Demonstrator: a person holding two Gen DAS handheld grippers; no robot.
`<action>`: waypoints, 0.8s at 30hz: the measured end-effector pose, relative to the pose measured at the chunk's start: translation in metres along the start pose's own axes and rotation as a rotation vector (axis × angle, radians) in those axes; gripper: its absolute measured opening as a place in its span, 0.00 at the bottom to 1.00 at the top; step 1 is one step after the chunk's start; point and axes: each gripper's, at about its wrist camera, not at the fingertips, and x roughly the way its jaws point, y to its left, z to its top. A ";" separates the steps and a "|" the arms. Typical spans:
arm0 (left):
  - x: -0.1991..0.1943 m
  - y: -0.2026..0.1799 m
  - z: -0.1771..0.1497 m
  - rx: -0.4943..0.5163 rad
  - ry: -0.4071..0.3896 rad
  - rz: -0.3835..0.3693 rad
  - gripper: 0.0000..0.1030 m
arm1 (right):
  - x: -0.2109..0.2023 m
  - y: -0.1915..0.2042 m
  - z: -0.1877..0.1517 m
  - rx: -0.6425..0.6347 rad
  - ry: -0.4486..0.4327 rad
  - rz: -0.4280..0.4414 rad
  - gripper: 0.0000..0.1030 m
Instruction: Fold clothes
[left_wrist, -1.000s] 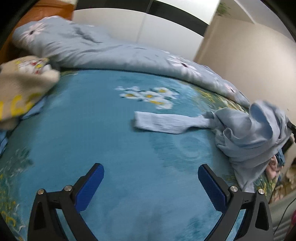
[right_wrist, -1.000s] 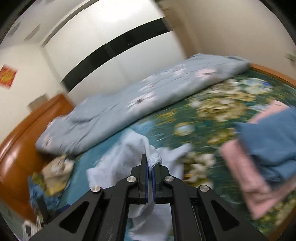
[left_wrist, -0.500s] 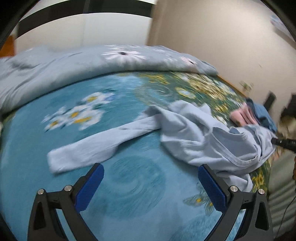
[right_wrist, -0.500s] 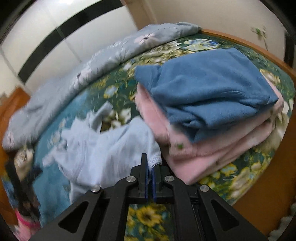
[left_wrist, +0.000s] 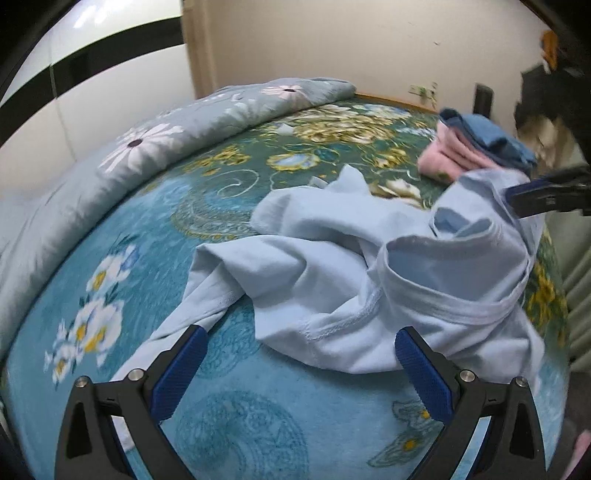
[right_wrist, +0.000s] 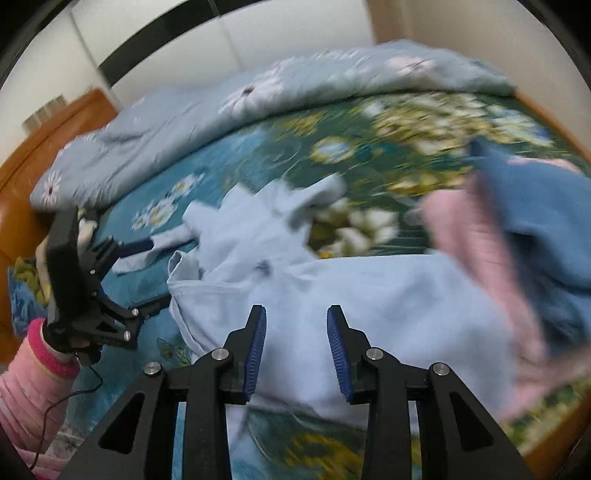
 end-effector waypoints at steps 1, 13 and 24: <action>0.003 0.000 0.000 0.013 0.005 -0.007 1.00 | 0.011 0.005 0.004 -0.005 0.019 0.003 0.34; 0.029 0.004 -0.007 0.055 0.055 -0.087 0.99 | 0.056 0.002 0.016 -0.030 0.074 -0.126 0.19; 0.021 -0.006 -0.006 0.065 0.028 -0.129 0.87 | -0.056 -0.030 0.011 0.155 -0.294 -0.127 0.03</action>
